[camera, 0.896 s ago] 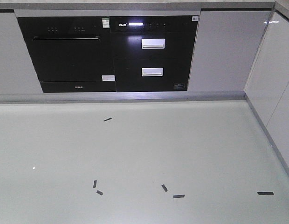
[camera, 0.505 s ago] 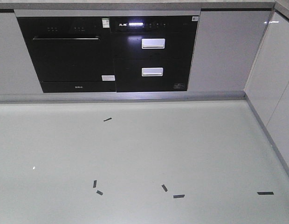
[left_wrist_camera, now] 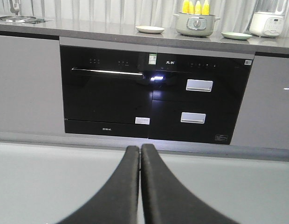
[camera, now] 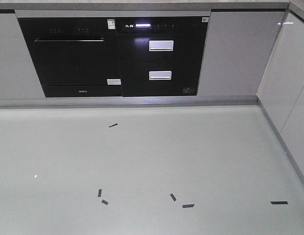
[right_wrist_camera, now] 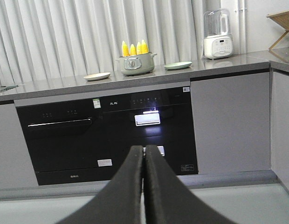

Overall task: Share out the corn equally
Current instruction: 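Drive the base toward the counter with the pot and plates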

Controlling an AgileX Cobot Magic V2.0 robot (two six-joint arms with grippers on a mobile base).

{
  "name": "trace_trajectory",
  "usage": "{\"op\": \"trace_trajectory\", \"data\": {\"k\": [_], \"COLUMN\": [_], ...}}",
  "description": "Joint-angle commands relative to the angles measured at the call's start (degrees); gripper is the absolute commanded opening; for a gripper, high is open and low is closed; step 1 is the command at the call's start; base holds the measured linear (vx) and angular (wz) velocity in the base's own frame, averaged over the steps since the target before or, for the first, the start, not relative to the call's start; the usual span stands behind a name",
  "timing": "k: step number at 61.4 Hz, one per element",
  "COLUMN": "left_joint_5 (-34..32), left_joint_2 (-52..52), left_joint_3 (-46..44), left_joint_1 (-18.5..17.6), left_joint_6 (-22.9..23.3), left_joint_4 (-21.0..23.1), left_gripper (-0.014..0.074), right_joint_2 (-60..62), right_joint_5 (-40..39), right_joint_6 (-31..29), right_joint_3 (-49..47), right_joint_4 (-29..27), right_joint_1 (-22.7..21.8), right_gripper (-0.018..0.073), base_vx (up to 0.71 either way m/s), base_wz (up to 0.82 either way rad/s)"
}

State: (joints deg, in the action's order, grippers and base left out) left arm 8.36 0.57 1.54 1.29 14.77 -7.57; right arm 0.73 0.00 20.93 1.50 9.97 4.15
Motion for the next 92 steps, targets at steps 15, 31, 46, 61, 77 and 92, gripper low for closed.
{"op": "trace_trajectory", "data": {"k": [15, 31, 46, 61, 77, 92], "left_joint_5": [-4.61, -4.61, -4.61, -4.61, -4.61, -4.61], "left_joint_2": [0.99, 0.99, 0.99, 0.99, 0.99, 0.99], "left_joint_3": [0.17, 0.17, 0.17, 0.17, 0.17, 0.17], "left_joint_1": [-0.35, -0.35, -0.35, -0.35, -0.35, -0.35], "left_joint_6": [0.73, 0.73, 0.73, 0.73, 0.73, 0.73], "left_joint_4": [-0.13, -0.13, -0.13, -0.13, -0.13, -0.13], "left_gripper": [-0.0007, -0.0007, -0.0007, -0.0007, -0.0007, -0.0007], "right_joint_2": [0.23, 0.23, 0.23, 0.23, 0.23, 0.23], "right_joint_5": [-3.89, -3.89, -3.89, -3.89, -3.89, -3.89], "right_joint_6": [-0.73, -0.73, -0.73, -0.73, -0.73, -0.73], "right_joint_3": [0.59, 0.59, 0.59, 0.59, 0.59, 0.59], "right_joint_4": [0.69, 0.69, 0.69, 0.69, 0.69, 0.69], "right_joint_1": [-0.23, -0.23, -0.23, -0.23, -0.23, -0.23], "right_gripper": [-0.0001, -0.0001, -0.0001, -0.0001, -0.0001, -0.0001], "base_vx": [0.0, 0.0, 0.0, 0.01, 0.03, 0.05], "base_wz": [0.0, 0.0, 0.0, 0.0, 0.01, 0.01]}}
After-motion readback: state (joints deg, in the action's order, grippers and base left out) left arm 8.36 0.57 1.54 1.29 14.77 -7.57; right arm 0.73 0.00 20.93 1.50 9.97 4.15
